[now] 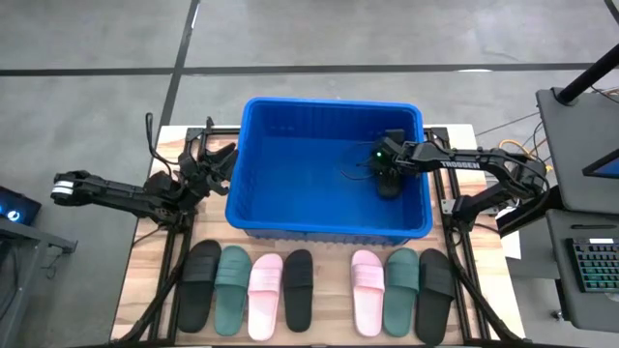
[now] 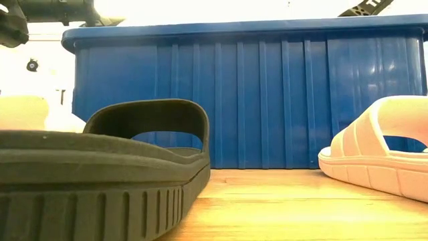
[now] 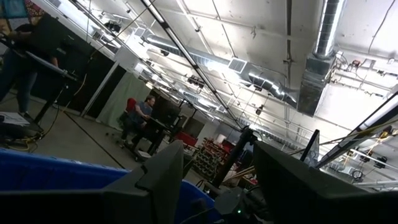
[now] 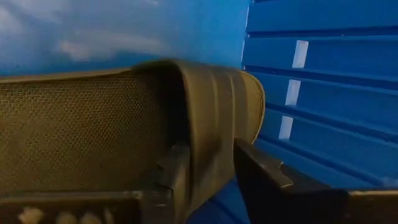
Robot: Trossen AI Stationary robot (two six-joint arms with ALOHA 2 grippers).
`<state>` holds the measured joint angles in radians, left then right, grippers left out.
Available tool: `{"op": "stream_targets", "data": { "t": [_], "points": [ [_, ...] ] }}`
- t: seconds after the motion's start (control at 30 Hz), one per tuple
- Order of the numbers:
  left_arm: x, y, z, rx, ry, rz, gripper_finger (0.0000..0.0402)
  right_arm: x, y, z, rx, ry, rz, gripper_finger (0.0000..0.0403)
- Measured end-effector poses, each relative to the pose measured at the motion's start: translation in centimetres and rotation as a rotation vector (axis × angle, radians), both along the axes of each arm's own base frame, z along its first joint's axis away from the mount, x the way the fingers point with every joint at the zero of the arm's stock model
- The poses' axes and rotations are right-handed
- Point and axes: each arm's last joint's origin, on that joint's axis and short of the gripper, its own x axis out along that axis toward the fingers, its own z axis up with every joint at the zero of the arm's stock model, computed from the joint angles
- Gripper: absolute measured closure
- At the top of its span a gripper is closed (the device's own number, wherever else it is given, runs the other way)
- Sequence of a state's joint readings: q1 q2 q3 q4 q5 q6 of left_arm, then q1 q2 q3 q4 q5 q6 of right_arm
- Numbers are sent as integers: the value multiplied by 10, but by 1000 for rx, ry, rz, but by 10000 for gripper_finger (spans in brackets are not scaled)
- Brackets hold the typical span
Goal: Pick and place slides into bin
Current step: Put the black slide into the blue bin, then put the middle black slide into the blue bin
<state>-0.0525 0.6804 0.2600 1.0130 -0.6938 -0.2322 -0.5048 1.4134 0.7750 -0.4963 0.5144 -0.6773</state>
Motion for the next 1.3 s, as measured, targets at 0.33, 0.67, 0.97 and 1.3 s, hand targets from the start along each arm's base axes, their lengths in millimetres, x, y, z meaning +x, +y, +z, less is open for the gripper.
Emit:
{"op": "stream_targets", "data": {
  "t": [0.33,0.67,0.97,1.3],
  "points": [
    [0,0,0,0,0,0,221,-3,2,10,-10,-52,-37,226],
    [0,0,0,1,1,0,221,-8,8,30,110,-110,-79,197],
    [0,0,0,0,-1,0,221,-6,7,48,112,-307,-271,198],
    [0,0,0,-12,-12,-17,221,-8,15,135,170,-759,-270,198]
  ]
}}
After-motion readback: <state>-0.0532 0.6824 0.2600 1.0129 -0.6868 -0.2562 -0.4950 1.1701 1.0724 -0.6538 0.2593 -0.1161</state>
